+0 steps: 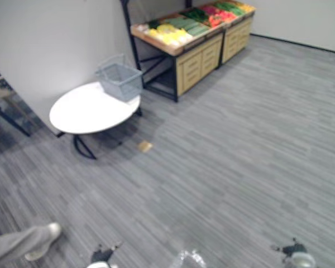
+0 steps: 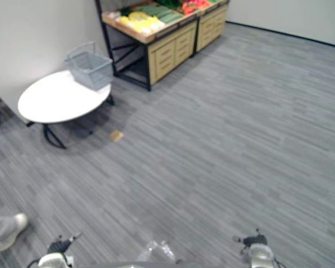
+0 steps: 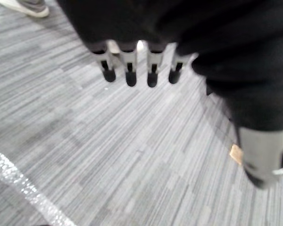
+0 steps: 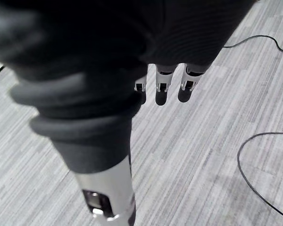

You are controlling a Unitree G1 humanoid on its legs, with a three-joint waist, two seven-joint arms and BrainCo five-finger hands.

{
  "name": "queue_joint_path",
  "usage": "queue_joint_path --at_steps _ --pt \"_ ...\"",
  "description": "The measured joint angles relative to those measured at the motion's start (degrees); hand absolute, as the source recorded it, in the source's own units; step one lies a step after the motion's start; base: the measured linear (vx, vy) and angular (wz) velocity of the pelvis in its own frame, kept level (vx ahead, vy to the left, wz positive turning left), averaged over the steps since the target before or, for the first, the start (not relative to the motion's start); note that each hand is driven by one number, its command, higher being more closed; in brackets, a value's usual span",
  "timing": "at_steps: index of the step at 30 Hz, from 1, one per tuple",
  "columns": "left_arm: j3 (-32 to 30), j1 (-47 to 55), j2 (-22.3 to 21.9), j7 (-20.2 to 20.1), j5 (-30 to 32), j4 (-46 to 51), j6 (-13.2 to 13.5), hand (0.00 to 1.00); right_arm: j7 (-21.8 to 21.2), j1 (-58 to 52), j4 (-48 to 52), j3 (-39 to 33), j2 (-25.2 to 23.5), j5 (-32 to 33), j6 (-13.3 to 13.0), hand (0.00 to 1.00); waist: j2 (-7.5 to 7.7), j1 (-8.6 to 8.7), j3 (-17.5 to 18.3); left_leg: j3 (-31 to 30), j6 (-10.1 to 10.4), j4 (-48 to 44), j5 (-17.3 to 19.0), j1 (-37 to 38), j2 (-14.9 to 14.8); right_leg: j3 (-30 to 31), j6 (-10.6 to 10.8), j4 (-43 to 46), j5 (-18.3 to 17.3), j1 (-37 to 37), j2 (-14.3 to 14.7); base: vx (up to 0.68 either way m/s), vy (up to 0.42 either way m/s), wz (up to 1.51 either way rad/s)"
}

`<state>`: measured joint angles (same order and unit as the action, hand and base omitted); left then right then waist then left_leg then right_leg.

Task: Pick vegetable in the basket

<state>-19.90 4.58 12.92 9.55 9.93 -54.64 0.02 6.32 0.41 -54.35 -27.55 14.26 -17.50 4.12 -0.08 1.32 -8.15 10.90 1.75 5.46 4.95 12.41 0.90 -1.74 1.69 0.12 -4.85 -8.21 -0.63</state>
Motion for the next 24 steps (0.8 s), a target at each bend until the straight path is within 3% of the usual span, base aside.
queue_joint_path --at_steps 16,24 --pt "0.41 -0.64 -0.59 0.28 -0.21 -0.08 0.33 0.00 0.66 -1.08 1.71 1.10 0.33 0.00 -0.68 0.00 -0.22 0.09 -0.10 0.60 0.08 -0.12 0.28 0.93 -0.46 0.09 -0.19 2.02 -0.97 0.16 0.35 -0.01 -0.047 -0.01" --pt "0.42 0.28 -2.04 0.28 -0.76 -0.23 0.28 0.00 0.72 -2.25 1.72 1.03 -0.51 0.03 -0.55 0.00 -0.78 0.19 0.39 -0.02 0.12 -2.34 1.08 -2.06 -0.48 -0.72 -0.45 3.07 -1.55 2.66 0.10 -0.03 -0.041 0.04"
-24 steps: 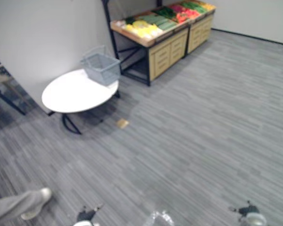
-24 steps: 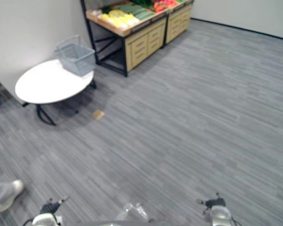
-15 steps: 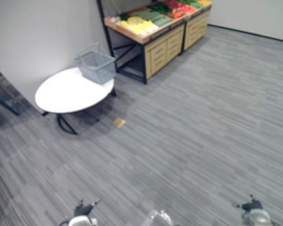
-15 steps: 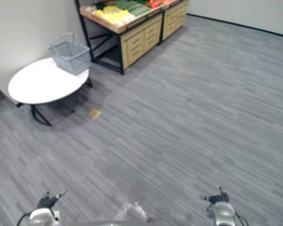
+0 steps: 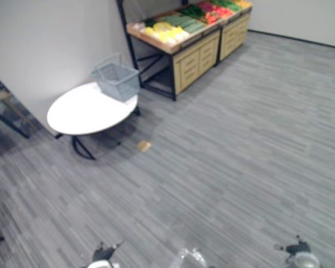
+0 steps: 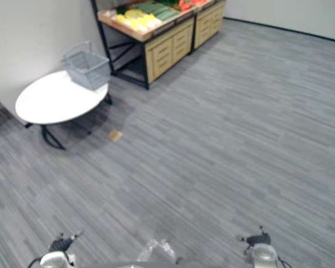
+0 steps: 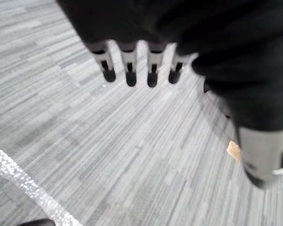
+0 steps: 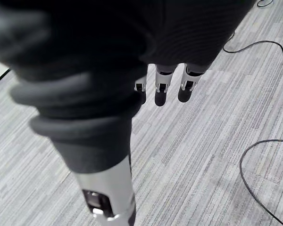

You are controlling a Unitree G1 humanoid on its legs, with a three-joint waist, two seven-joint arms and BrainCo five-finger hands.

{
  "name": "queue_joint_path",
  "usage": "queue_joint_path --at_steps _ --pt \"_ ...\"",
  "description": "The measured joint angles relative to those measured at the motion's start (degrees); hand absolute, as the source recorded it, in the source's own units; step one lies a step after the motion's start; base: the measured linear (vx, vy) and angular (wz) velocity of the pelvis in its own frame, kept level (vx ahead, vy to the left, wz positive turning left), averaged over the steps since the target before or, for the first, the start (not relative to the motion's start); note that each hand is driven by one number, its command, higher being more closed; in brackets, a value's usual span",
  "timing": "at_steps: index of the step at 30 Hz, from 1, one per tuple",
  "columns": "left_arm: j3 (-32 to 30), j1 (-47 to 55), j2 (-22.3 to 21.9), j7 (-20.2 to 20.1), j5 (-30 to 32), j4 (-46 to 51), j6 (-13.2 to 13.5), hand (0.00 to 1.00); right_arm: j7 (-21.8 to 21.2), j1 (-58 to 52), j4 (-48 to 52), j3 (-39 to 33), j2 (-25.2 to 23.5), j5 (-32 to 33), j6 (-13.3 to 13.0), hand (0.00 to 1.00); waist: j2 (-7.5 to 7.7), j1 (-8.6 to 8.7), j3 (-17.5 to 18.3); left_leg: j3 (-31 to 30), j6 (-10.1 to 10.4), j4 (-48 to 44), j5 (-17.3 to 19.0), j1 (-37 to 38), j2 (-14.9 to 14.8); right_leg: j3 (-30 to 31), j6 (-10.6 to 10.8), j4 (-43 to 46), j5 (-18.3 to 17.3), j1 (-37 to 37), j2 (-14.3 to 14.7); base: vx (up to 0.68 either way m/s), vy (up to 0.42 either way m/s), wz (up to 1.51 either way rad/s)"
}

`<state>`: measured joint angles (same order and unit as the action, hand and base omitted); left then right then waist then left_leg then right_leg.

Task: Pick vegetable in the basket

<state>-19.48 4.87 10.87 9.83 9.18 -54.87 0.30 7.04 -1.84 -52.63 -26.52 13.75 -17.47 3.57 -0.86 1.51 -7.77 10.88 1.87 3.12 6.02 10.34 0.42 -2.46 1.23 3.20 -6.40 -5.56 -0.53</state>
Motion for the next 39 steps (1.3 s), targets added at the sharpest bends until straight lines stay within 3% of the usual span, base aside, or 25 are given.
queue_joint_path --at_steps 7,11,13,14,15,17,18,21,23,24,25,26,27,28,29,31,33,35,37,38,39 --pt "0.05 -0.24 -0.08 0.12 -0.08 0.01 0.00 0.00 0.04 0.79 0.00 0.00 -1.43 0.02 0.02 0.00 0.12 -0.03 0.00 -0.54 0.08 0.62 -0.07 -1.33 -0.04 -0.69 0.04 -0.14 -0.34 1.36 0.03 0.06 -0.017 0.05" --pt "-0.38 -0.18 -0.09 0.15 -0.10 0.04 0.01 0.00 0.05 1.39 0.00 0.04 -2.55 0.05 0.01 0.00 0.89 -0.10 -0.56 -0.16 1.19 -1.05 1.97 -1.62 -0.22 -0.43 -0.25 3.77 -3.73 2.67 -0.03 0.09 -0.018 -0.02" --pt "-1.19 0.17 -0.12 0.17 -0.12 0.14 0.01 0.00 0.05 1.56 0.04 1.60 -2.99 0.05 0.00 0.00 1.38 -0.31 -1.04 1.54 2.39 -11.76 7.38 -5.41 -1.63 -0.04 -1.54 6.76 -7.07 3.34 -0.02 0.11 -0.084 -0.08" --pt "-1.74 0.52 -0.25 0.18 -0.36 0.30 0.05 0.00 0.02 1.31 0.06 2.97 -3.37 0.03 0.02 0.00 1.96 -0.32 -1.99 3.53 3.52 -25.53 9.66 -10.55 -3.93 -0.13 -1.84 7.62 -8.45 2.40 0.02 0.10 -0.134 -0.04" --pt "-2.96 0.49 -1.60 0.20 -1.83 1.86 -0.02 0.00 0.02 0.23 1.65 4.24 -3.53 0.03 0.06 0.00 1.47 -0.62 -2.79 4.59 3.59 -40.94 9.12 -16.29 -7.80 0.11 -2.40 8.25 -9.16 0.96 1.09 0.10 -0.120 -0.07" --pt "-3.11 1.28 -3.40 0.39 -2.30 2.82 0.05 0.00 0.13 -1.12 4.19 4.79 -3.41 0.09 0.00 0.00 0.67 -2.05 -4.49 4.93 2.77 -56.58 5.75 -21.84 -12.71 1.51 -3.54 9.08 -11.13 -1.73 2.84 0.22 -0.035 -0.38" --pt "-2.72 2.21 -4.37 0.48 -2.33 2.33 -0.30 0.00 0.27 -1.02 4.37 5.51 -3.41 0.15 0.09 0.00 0.28 -2.54 -4.47 5.02 2.61 -60.48 7.60 -24.78 -13.68 3.02 -4.03 9.21 -12.41 -3.50 2.58 0.27 0.014 -0.49" --pt "-2.09 2.17 -4.45 0.53 -2.33 2.43 -0.24 0.00 0.21 0.27 4.38 6.90 -2.65 0.15 0.14 0.00 1.79 -3.31 -4.71 7.93 2.89 -53.40 10.51 -29.97 -11.91 4.97 -3.29 8.40 -13.70 -4.62 -0.77 0.35 0.041 -0.38" --pt "-0.53 2.18 -4.37 0.68 -2.32 2.39 -0.23 0.00 0.12 1.62 4.39 7.41 -1.40 0.11 0.13 0.00 2.33 -3.30 -4.94 13.15 2.88 -39.06 8.01 -33.21 -9.18 5.17 -2.43 4.38 -13.23 -7.05 -4.54 0.48 0.136 -0.18" --pt "0.30 2.10 -4.57 0.68 -2.25 2.30 -0.16 0.00 0.08 2.04 4.37 8.04 -0.26 -0.02 0.05 0.00 1.63 -3.29 -5.01 17.80 1.37 -27.36 2.66 -33.26 -7.78 4.39 -1.30 3.49 -12.60 -8.16 -5.49 0.66 0.222 -0.08" --pt "1.18 2.77 -4.45 0.75 -2.15 2.29 0.04 0.00 0.06 2.02 4.39 8.37 0.49 -0.04 0.03 0.00 0.47 -3.45 -4.54 20.80 -2.10 -18.45 -2.94 -32.67 -6.98 4.34 0.43 3.69 -12.93 -9.14 -5.33 0.59 0.228 -0.11" --pt "1.19 3.11 -4.22 0.79 -2.13 2.16 0.20 0.00 0.07 2.10 4.39 8.84 0.43 -0.07 0.02 0.00 0.56 -3.66 -4.58 20.56 -6.47 -17.88 -7.37 -32.24 -6.89 4.49 1.42 4.35 -13.50 -9.82 -5.42 0.61 0.260 0.00" --pt "1.12 2.55 -3.67 0.92 -2.11 1.67 0.19 0.00 -0.01 2.30 4.53 9.64 -0.76 -0.10 -0.10 0.00 2.53 -3.47 -4.55 20.61 -9.20 -19.51 -5.06 -31.43 -4.77 4.24 2.47 7.11 -13.51 -10.18 -7.54 0.60 0.284 0.12" --pt "1.24 2.07 -4.22 0.86 -2.01 1.72 0.41 0.00 -0.24 2.76 4.24 9.67 -1.16 -0.76 -0.35 0.00 3.73 -3.47 -4.46 20.52 -10.61 -21.13 -2.64 -30.87 -3.53 4.16 6.00 12.67 -11.46 -8.39 -8.74 0.76 0.350 0.27" --pt "1.24 2.07 -4.49 0.79 -2.01 1.78 0.47 0.00 -0.23 2.93 4.22 9.61 -1.34 -0.76 -0.38 0.00 4.05 -3.49 -4.52 20.24 -10.42 -22.11 -1.15 -30.35 -3.30 4.13 8.14 15.90 -10.01 -7.67 -8.96 0.79 0.371 0.26" --pt "1.23 2.59 -4.66 0.48 -2.01 1.44 0.31 0.00 -0.14 3.15 3.65 9.76 -2.05 -1.16 -0.40 0.00 4.88 -4.12 -4.76 18.92 -9.57 -24.23 3.73 -25.95 -2.57 4.37 15.73 28.95 -2.24 -5.10 -9.33 0.55 0.240 0.21" --pt "1.96 2.82 -4.41 0.00 -1.60 1.55 0.20 0.00 -0.15 2.89 3.12 12.97 -2.00 -2.82 -0.67 0.00 4.16 -3.85 -4.82 15.36 -8.43 -21.99 7.00 -17.67 -1.53 2.80 15.91 50.92 -1.33 1.54 -8.70 0.63 0.210 0.46" --pt "3.00 2.77 -4.36 -0.08 -1.59 1.75 0.17 0.00 -0.21 2.39 3.93 14.98 -2.04 -2.91 -1.05 0.00 3.27 -3.21 -5.02 12.85 -7.90 -16.14 6.91 -10.20 -0.29 -1.05 15.09 62.02 -1.80 7.57 -9.90 0.55 0.112 0.65" --pt "4.54 2.50 -4.28 -0.08 -1.58 1.82 0.03 0.00 -0.16 1.39 6.47 15.36 -2.02 -3.00 -1.08 0.00 2.01 -2.52 -5.11 9.65 -7.12 -11.33 6.43 -4.04 0.27 -4.89 9.73 64.64 -4.75 13.69 -11.94 0.49 0.027 0.81" --pt "5.61 1.99 -3.89 -0.06 -1.57 1.84 -0.06 0.00 -0.17 0.68 8.04 15.57 -2.00 -3.59 -1.08 0.00 1.48 -1.43 -5.20 6.43 -6.85 -9.40 6.26 -1.33 0.18 -6.81 6.35 61.63 -6.75 17.42 -12.35 0.48 -0.086 1.19" --pt "6.68 1.26 -3.33 -0.07 -1.56 1.95 -0.04 0.00 -0.17 0.17 9.31 15.65 -1.92 -4.63 -1.09 0.00 1.00 -0.25 -5.52 3.81 -6.76 -8.96 6.21 0.31 -0.42 -6.63 4.29 54.69 -8.03 20.39 -11.95 0.47 -0.136 1.30"
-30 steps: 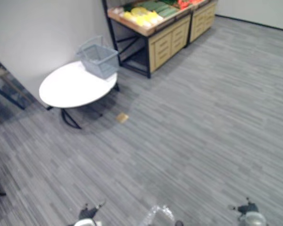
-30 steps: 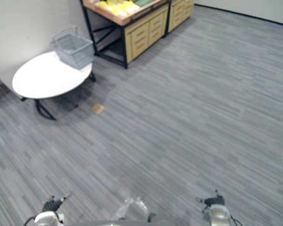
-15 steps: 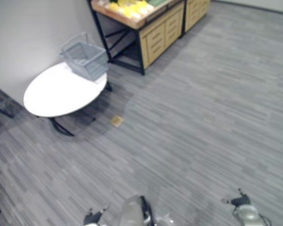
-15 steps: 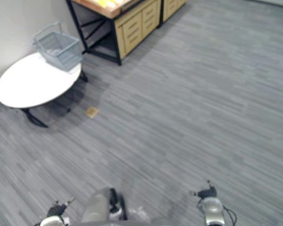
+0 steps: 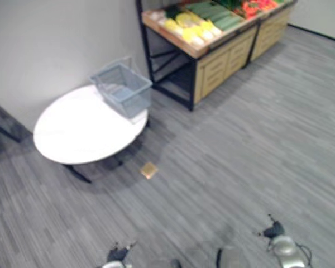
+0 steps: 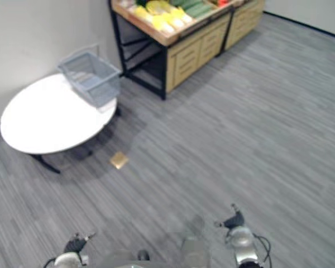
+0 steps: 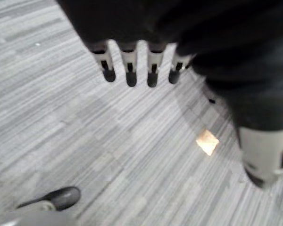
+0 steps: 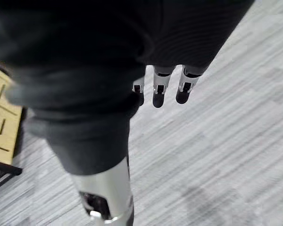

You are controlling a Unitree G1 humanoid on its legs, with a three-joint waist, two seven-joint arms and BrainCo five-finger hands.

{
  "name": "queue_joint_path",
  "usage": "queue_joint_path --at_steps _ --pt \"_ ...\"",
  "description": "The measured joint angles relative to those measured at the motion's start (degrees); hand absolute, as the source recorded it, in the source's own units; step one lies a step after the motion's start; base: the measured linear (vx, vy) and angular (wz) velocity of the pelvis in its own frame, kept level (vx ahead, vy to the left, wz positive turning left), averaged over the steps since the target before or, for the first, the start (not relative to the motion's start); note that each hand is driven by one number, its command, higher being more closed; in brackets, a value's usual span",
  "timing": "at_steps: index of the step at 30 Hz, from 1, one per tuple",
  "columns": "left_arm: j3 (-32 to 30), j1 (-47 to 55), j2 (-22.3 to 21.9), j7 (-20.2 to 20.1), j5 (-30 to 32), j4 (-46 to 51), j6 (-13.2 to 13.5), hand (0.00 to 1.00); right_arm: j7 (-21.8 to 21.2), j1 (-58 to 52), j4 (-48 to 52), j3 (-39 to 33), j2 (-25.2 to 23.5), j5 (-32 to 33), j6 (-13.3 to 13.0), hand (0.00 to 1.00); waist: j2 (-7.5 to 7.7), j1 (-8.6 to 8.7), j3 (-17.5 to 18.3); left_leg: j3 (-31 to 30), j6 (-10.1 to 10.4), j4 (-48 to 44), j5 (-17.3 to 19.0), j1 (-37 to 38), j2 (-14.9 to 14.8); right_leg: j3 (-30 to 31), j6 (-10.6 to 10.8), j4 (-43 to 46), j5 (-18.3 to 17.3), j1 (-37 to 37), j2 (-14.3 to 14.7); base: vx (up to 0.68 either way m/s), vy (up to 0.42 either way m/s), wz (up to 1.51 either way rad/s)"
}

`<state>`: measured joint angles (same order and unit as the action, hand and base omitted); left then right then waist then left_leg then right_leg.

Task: Pick vegetable in the basket

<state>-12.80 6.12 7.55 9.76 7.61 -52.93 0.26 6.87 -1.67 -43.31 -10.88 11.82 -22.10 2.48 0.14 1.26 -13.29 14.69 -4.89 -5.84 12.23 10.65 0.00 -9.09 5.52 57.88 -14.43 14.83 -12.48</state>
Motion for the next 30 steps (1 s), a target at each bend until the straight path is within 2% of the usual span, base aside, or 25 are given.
queue_joint_path --at_steps 1,3,4,5,6,7,8,9,10,11,12,13,14,17,19,20,21,22,23,24,25,26,27,28,30 --pt "0.20 -0.43 0.07 0.00 0.02 0.05 -0.02 0.00 -0.02 0.01 0.15 0.00 0.24 -0.50 0.01 0.00 -0.20 0.41 -0.12 -1.26 0.01 -0.02 0.00 0.78 -0.62 0.77 -0.58 -5.02 -0.32 0.97 0.52 0.55 -0.289 1.33" --pt "2.20 -1.98 0.24 0.24 0.04 0.34 0.29 0.00 0.03 -0.48 2.02 -0.06 1.52 -0.74 0.11 0.00 -1.00 0.66 -0.20 -4.63 0.33 -0.20 0.05 2.48 -3.09 5.10 0.82 -27.03 1.58 2.63 2.79 0.49 -0.337 1.29" --pt "2.81 -2.62 0.57 0.40 0.05 0.47 0.85 0.00 0.06 -0.68 4.38 -0.06 2.13 -1.85 0.11 0.00 -0.33 1.02 0.13 -5.76 3.88 -0.19 0.41 2.81 -3.82 8.09 1.52 -39.22 4.86 2.55 2.56 0.35 -0.292 1.28" --pt "3.13 -2.77 0.83 0.61 0.07 0.51 1.13 0.00 0.07 -0.65 5.71 -0.01 2.51 -2.53 0.11 0.00 0.25 1.38 0.29 -6.19 5.64 -0.14 1.29 3.19 -4.13 9.59 2.03 -43.09 6.07 2.57 1.87 0.58 -0.505 1.55" --pt "3.56 -2.53 1.39 0.88 0.09 0.19 1.69 0.00 0.14 -0.31 9.19 0.31 3.85 -3.55 0.02 0.00 1.35 1.64 0.35 -7.60 10.36 -0.39 5.01 5.22 -5.20 11.30 3.81 -41.96 10.59 3.28 1.53 0.51 -0.458 1.15" --pt "3.67 -2.28 1.27 0.88 0.10 -0.07 1.69 0.00 0.15 0.14 9.95 0.69 4.54 -4.26 0.01 0.00 1.14 1.66 0.47 -8.48 11.21 -0.92 5.80 5.66 -6.19 11.33 3.91 -38.18 11.65 4.32 2.29 0.62 -0.571 1.04" --pt "3.81 -1.66 1.16 0.91 0.10 -0.72 1.72 0.00 0.12 1.63 11.27 2.25 5.90 -5.39 -0.03 0.00 0.68 0.85 0.52 -9.56 11.26 -5.72 5.84 4.47 -7.86 10.49 2.76 -32.76 10.74 5.49 2.92 0.39 -0.387 0.50" --pt "4.11 -1.01 0.76 0.92 0.10 -0.90 1.73 0.00 0.11 3.21 11.99 3.27 7.02 -6.01 -0.09 0.00 -0.64 0.25 0.66 -9.83 11.10 -13.24 5.62 0.76 -10.00 9.19 1.39 -31.41 8.70 5.13 3.58 0.45 -0.470 0.54" --pt "4.07 -0.63 0.04 0.99 0.06 -0.92 1.72 0.00 0.17 5.75 12.69 4.96 8.51 -6.72 -0.14 0.00 -2.30 0.14 -0.08 -10.34 10.39 -26.03 2.75 -5.11 -13.22 6.55 -0.14 -31.09 6.81 2.77 4.71 0.34 -0.360 0.47" --pt "4.08 -0.44 -0.22 0.98 0.04 -0.97 1.69 0.00 0.16 6.85 12.91 5.51 8.95 -6.71 -0.15 0.00 -2.86 0.13 -0.52 -10.27 9.40 -31.66 -0.33 -7.37 -14.76 5.27 -0.96 -31.09 5.92 0.97 5.06 0.42 -0.402 0.63" --pt "4.09 0.44 -0.66 0.97 0.03 -0.93 1.70 0.00 0.24 8.62 13.22 7.40 9.69 -6.71 -0.16 0.00 -2.75 -0.16 -1.60 -8.38 7.15 -41.54 -4.34 -10.35 -17.86 3.76 -2.63 -31.75 4.18 -3.67 5.77 0.42 -0.337 0.46" --pt "4.10 1.16 -0.86 0.93 0.04 -0.93 1.68 0.00 0.31 10.66 13.48 9.22 10.16 -6.70 -0.17 0.00 -3.45 -1.41 -2.31 -4.22 6.09 -49.83 -3.57 -11.67 -20.07 3.05 -3.68 -33.58 2.99 -9.06 6.37 0.48 -0.344 0.29" --pt "4.07 1.60 -0.85 0.91 0.04 -0.93 1.62 0.00 0.37 11.54 13.75 9.78 10.20 -6.70 -0.25 0.00 -3.43 -1.98 -2.40 -2.52 5.75 -52.31 -3.05 -12.24 -20.33 3.00 -4.00 -34.68 2.62 -11.23 6.36 0.43 -0.279 0.05" --pt "3.10 3.10 -0.60 0.98 0.07 -0.54 1.61 0.00 0.52 15.83 16.02 11.91 11.14 -6.91 -0.91 0.00 -3.45 -3.29 -2.39 4.67 6.43 -50.19 -0.90 -19.05 -17.35 1.07 -4.08 -41.91 2.26 -18.39 6.05 0.32 -0.129 0.17" --pt "2.87 3.85 -0.66 0.95 0.07 -0.58 1.36 0.00 0.53 18.70 16.12 12.75 12.24 -7.31 -1.31 0.00 -3.42 -3.57 -2.39 8.56 6.77 -39.34 -0.55 -21.63 -15.06 -0.20 -4.06 -44.81 2.26 -20.62 5.86 0.34 -0.009 0.19" --pt "2.81 4.24 -0.67 0.92 0.08 -0.61 1.01 0.00 0.57 20.42 16.07 13.76 13.37 -7.37 -1.31 0.00 -3.21 -3.66 -2.51 10.48 7.05 -29.85 -0.85 -22.12 -12.76 -0.58 -3.46 -46.27 1.80 -22.32 5.48 0.41 0.081 0.10" --pt "2.65 4.38 -0.71 0.85 0.08 -0.76 0.72 0.00 0.59 22.31 16.10 14.34 14.27 -7.83 -1.33 0.00 -2.79 -3.59 -2.69 11.43 6.96 -19.74 -3.05 -22.16 -10.08 -1.00 -2.59 -47.05 1.31 -23.62 4.57 0.43 0.108 0.10" --pt "2.46 4.35 -0.74 0.72 0.08 -0.76 0.64 0.00 0.64 23.24 16.10 14.60 14.75 -8.16 -1.34 0.00 -2.59 -3.55 -2.80 11.37 6.72 -14.95 -4.98 -22.18 -8.87 -1.20 -1.64 -47.41 1.13 -24.35 4.20 0.47 0.156 0.09" --pt "1.87 4.35 -0.90 0.59 0.08 -0.77 0.57 0.00 0.85 25.04 16.07 15.70 16.07 -8.62 -1.33 0.00 -2.61 -3.60 -2.79 11.00 6.66 -6.55 -9.44 -22.10 -7.69 -1.46 -0.19 -48.09 0.32 -26.02 3.98 0.49 0.197 0.03" --pt "1.50 4.89 -0.97 0.58 0.11 -1.17 0.42 0.00 1.25 26.74 16.01 16.57 16.91 -9.15 -1.37 0.00 -2.84 -3.93 -2.66 10.89 5.56 -2.40 -16.71 -20.82 -7.49 -1.25 1.71 -48.09 -1.02 -27.72 3.99 0.51 0.210 -0.02" --pt "1.34 4.61 -0.88 0.59 0.11 -1.42 0.39 0.00 1.51 27.38 15.92 16.65 16.77 -9.26 -1.48 0.00 -2.61 -4.31 -2.65 11.22 1.35 -2.42 -17.00 -20.01 -6.54 -1.11 2.10 -48.06 -1.27 -28.66 3.47 0.60 0.254 -0.01" --pt "1.23 4.01 -0.79 0.60 0.26 -1.48 0.43 0.00 1.62 28.59 15.66 17.32 16.51 -9.49 -1.55 0.00 0.16 -4.66 -2.65 11.46 0.70 -3.51 -14.81 -19.42 -4.54 -1.09 2.39 -47.62 -1.04 -29.23 1.38 0.58 0.244 0.13" --pt "1.24 3.52 -0.98 0.48 0.37 -1.47 0.39 0.00 1.61 30.32 15.40 17.84 16.60 -9.88 -1.82 0.00 1.89 -5.11 -2.62 11.55 -0.74 -5.89 -12.55 -19.39 -3.36 -0.55 2.77 -46.19 -0.50 -29.72 -0.33 0.56 0.239 0.24" --pt "1.27 3.28 -1.38 0.37 0.37 -1.46 0.37 0.00 1.62 31.35 15.39 17.93 16.60 -10.73 -1.83 0.00 2.74 -5.30 -2.63 11.49 -1.08 -7.09 -10.64 -18.64 -2.57 0.22 3.04 -43.54 -0.07 -29.83 -1.32 0.48 0.192 0.23" --pt "1.24 3.25 -1.06 0.23 0.40 -1.29 0.38 0.00 1.69 32.80 15.21 18.31 16.54 -11.76 -2.00 0.00 2.95 -6.44 -2.72 11.13 -0.84 -6.93 -7.85 -14.44 -1.31 2.29 2.88 -31.91 2.59 -27.50 -2.44 0.42 0.152 0.17"
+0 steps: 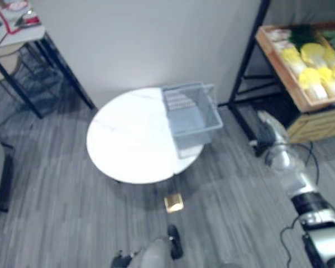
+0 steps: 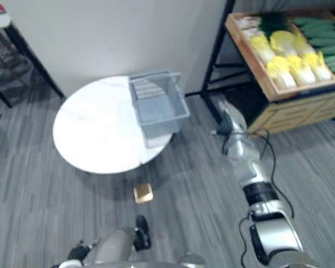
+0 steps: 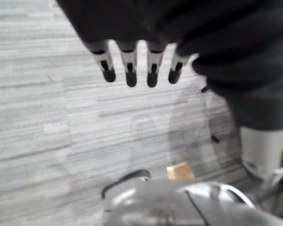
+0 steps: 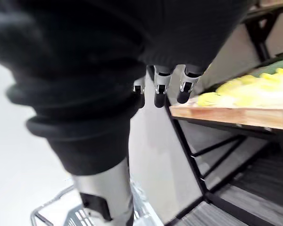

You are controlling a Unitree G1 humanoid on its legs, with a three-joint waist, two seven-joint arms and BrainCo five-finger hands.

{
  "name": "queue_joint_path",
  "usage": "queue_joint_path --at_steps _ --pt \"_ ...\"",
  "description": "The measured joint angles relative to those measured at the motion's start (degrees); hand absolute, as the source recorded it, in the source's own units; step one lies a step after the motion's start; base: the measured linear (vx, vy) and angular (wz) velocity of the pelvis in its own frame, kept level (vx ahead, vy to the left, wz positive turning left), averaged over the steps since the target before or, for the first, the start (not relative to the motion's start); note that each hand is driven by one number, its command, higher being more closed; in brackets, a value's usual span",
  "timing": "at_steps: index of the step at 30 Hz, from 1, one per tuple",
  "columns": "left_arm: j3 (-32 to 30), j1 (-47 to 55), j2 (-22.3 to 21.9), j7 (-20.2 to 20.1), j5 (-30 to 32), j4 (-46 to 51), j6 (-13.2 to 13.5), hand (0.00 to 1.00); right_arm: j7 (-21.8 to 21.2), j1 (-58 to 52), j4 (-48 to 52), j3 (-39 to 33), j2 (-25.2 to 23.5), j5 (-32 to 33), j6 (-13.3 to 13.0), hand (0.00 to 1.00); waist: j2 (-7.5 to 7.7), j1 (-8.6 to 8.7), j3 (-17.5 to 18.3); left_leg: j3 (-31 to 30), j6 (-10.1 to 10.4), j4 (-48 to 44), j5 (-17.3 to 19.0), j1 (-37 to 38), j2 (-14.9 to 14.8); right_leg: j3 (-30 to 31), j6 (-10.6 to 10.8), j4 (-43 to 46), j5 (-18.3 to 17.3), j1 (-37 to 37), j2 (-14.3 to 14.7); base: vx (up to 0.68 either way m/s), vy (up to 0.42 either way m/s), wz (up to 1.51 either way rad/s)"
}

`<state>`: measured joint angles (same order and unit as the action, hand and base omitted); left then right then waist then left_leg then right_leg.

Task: Pick vegetable in the basket

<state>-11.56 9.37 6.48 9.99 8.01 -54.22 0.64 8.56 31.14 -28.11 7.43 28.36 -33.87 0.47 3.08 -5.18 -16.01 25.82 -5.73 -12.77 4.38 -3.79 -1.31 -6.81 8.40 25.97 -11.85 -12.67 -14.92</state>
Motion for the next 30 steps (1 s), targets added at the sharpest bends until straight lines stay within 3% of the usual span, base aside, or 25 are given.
queue_joint_path --at_steps 1,2,3,4,5,6,7,8,9,10,11,12,13,15,17,23,30 --pt "0.17 0.07 0.60 0.02 0.02 -0.07 -0.08 0.00 0.09 0.59 -0.44 0.87 0.01 0.00 -0.29 0.00 -0.09 0.06 -0.07 -1.48 0.25 1.71 1.08 3.63 0.81 2.02 1.12 11.79 4.35 3.53 -0.48 0.42 0.112 0.38" --pt "0.63 -0.09 1.23 0.00 0.07 -0.08 -0.10 0.00 0.13 1.01 -1.09 1.63 0.07 -0.01 -0.43 0.00 -0.04 0.13 -0.17 -2.75 0.36 2.83 1.60 6.04 1.16 4.13 1.97 20.65 5.48 6.70 -0.37 0.39 0.080 0.50" --pt "0.96 -0.21 1.71 -0.01 0.13 -0.11 -0.11 0.00 0.13 1.47 -1.71 2.31 0.09 -0.01 -0.42 0.00 0.00 0.12 -0.19 -3.25 0.36 3.47 1.80 7.35 1.25 4.76 0.98 25.55 4.88 8.81 -0.07 0.33 0.026 0.55" --pt "1.54 -0.45 2.17 0.00 0.70 -0.12 -0.11 0.00 0.14 2.18 -2.12 3.48 0.12 0.00 -0.41 0.00 -0.19 0.12 -0.31 -4.57 0.36 5.08 1.83 9.88 1.43 4.84 -1.64 30.86 3.32 12.86 0.07 0.29 -0.014 0.60" --pt "2.59 -0.87 2.54 0.02 1.56 -0.17 -0.12 0.00 0.19 3.07 -2.13 4.49 0.26 0.00 -0.50 0.00 -0.51 0.31 -0.51 -5.98 0.39 6.77 1.83 11.44 1.35 4.12 -3.80 30.53 1.99 16.09 -0.02 0.28 -0.032 0.58" --pt "2.98 -1.28 2.68 -0.04 1.83 -0.16 -0.10 0.00 0.20 3.39 -2.13 4.50 0.35 0.03 -0.78 0.00 -0.57 0.36 -0.56 -6.57 0.47 7.20 1.81 11.88 1.23 3.88 -4.64 28.52 1.46 17.77 -0.02 0.31 -0.099 0.70" --pt "3.32 -2.43 2.73 -0.07 1.82 -0.09 -0.06 0.00 0.20 4.31 -2.30 4.51 0.79 0.06 -1.04 0.00 -0.86 0.42 -0.73 -8.74 1.40 8.04 1.87 12.18 0.69 3.66 -5.59 20.23 0.81 20.64 0.61 0.23 -0.115 0.59" --pt "3.44 -2.91 2.73 -0.16 1.82 -0.07 -0.05 0.00 0.18 4.83 -2.58 4.52 1.11 0.10 -1.14 0.00 -1.03 0.51 -0.85 -9.55 1.86 8.21 1.95 12.19 0.39 3.68 -5.56 15.90 0.83 21.34 1.06 0.26 -0.182 0.74" --pt "4.36 -3.64 2.90 -0.27 1.82 -0.01 -0.02 0.00 0.17 5.84 -3.31 4.52 1.95 0.11 -1.26 0.00 -1.42 0.67 -1.07 -10.96 2.70 8.39 2.04 12.14 -0.40 4.14 -5.02 5.85 1.18 21.65 2.24 0.20 -0.204 0.67" --pt "5.34 -3.66 3.25 -0.44 1.87 0.53 0.15 0.00 0.13 6.77 -4.30 4.49 2.55 0.12 -1.21 0.00 -1.29 0.92 -1.00 -12.01 4.38 8.32 2.13 11.89 -0.84 4.68 -4.01 -5.13 3.37 21.10 3.49 0.20 -0.221 0.65" --pt "5.63 -3.61 3.50 -0.45 1.92 0.64 0.33 0.00 0.11 7.08 -4.53 4.48 2.68 0.12 -1.11 0.00 -0.84 0.90 -0.89 -12.51 5.01 8.28 2.25 11.79 -0.65 4.95 -4.10 -9.36 6.15 20.97 3.66 0.23 -0.263 0.54" --pt "6.54 -3.39 4.61 -0.63 2.11 0.52 0.53 0.00 0.11 7.74 -4.52 4.67 2.68 0.11 -0.96 0.00 1.00 0.52 -1.05 -12.99 6.41 8.24 2.89 11.95 0.65 5.58 -2.29 -12.87 13.78 21.23 2.81 0.18 -0.253 0.30" --pt "7.01 -3.65 4.15 -0.78 2.32 0.00 0.51 0.00 0.08 8.36 -4.61 4.74 2.96 0.10 -1.01 0.00 -0.06 0.54 -1.61 -13.36 7.35 7.99 3.39 12.23 -0.14 5.15 -1.17 -12.00 12.81 21.02 2.97 0.21 -0.302 0.24" --pt "7.83 -3.04 3.37 -1.36 2.48 0.63 1.31 0.00 -0.11 12.76 -5.65 7.26 3.98 0.09 -0.94 0.00 -3.60 1.62 -1.99 -13.87 9.43 6.65 3.91 9.20 -3.95 2.51 -2.65 -16.05 13.72 20.64 6.04 0.19 -0.266 0.20" --pt "7.77 -4.02 3.46 -1.26 2.57 0.86 1.55 0.00 -0.13 16.65 -6.94 7.32 5.13 0.09 -0.65 0.00 -4.86 1.98 -3.51 -14.27 10.26 7.04 3.51 7.44 -5.63 1.07 -3.68 -17.89 14.47 21.07 7.64 0.11 -0.192 0.22" --pt "9.20 -5.92 3.48 -0.68 2.30 1.69 1.97 0.00 0.37 27.70 -11.27 9.68 6.90 0.09 -0.71 0.00 -5.99 1.60 -6.62 -15.87 11.59 7.65 2.28 1.82 -6.91 -0.95 -4.83 -22.98 17.15 24.00 9.31 0.05 -0.066 0.13" --pt "10.02 -7.15 3.34 1.09 2.04 1.95 2.10 0.00 0.91 33.96 -16.11 13.08 6.70 0.06 -0.55 0.00 -7.04 0.44 -10.22 -18.38 11.57 7.32 1.60 -2.50 -6.17 -3.51 -4.80 -26.46 18.99 24.99 8.62 0.02 0.010 0.19"
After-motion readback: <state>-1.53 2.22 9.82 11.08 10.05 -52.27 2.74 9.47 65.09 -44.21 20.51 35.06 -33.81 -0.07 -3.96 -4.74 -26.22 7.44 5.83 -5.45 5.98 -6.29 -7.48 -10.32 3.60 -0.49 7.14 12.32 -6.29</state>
